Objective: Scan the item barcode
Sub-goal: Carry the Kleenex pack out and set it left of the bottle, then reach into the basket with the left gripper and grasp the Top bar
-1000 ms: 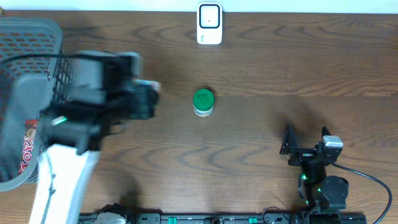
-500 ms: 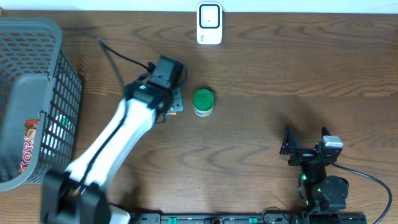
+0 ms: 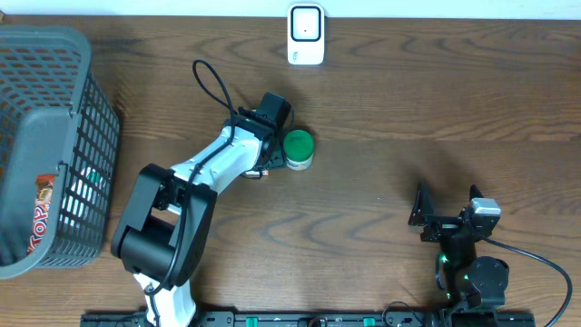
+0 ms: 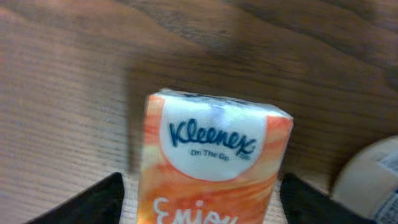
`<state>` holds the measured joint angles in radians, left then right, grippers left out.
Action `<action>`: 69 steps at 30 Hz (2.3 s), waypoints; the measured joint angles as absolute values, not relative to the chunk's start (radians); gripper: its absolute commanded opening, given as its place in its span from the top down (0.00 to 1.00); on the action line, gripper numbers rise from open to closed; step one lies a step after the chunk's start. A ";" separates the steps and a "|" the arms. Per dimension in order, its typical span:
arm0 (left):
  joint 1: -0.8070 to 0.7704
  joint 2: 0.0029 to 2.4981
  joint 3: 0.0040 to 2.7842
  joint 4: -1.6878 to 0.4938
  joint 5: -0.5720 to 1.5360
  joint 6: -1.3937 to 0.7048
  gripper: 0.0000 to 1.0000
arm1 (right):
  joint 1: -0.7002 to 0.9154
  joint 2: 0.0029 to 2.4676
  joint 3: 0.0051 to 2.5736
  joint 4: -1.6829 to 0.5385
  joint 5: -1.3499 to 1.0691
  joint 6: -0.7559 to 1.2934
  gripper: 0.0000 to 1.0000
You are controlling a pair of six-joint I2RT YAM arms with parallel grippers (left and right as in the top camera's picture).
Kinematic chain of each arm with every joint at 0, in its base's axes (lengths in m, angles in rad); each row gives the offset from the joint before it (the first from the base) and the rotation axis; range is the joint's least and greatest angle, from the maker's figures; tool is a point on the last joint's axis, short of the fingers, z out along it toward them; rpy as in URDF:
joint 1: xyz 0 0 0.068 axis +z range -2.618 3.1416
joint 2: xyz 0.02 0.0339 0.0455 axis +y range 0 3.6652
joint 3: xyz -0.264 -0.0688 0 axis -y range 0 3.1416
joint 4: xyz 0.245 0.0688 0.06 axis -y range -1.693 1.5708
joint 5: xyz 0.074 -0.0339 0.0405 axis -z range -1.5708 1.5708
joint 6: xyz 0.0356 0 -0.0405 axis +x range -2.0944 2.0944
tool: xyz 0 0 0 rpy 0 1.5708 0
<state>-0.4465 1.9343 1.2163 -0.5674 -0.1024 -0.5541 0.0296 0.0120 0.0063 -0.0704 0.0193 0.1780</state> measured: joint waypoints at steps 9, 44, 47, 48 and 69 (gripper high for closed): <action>-0.360 1.691 1.254 -0.770 -0.149 -0.524 0.08 | 0.030 0.012 0.006 -0.070 0.019 0.178 0.01; 0.691 1.636 1.515 -0.920 -0.051 -0.444 0.02 | 0.030 0.012 0.006 -0.070 0.019 0.178 0.01; 0.691 1.706 1.515 -0.920 -0.051 -0.400 0.02 | 0.030 0.012 0.006 -0.070 0.019 0.178 0.01; 0.691 1.725 1.515 -0.920 -0.051 -0.385 0.02 | 0.030 0.012 0.006 -0.070 0.019 0.178 0.01; 0.737 1.777 1.438 -0.867 -0.142 -0.176 0.02 | 0.030 0.012 0.006 -0.071 0.019 0.178 0.01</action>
<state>0.7368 1.7771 1.4384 -0.8673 -0.1421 -0.1764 0.0296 0.0120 0.0063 -0.0708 0.0189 0.1780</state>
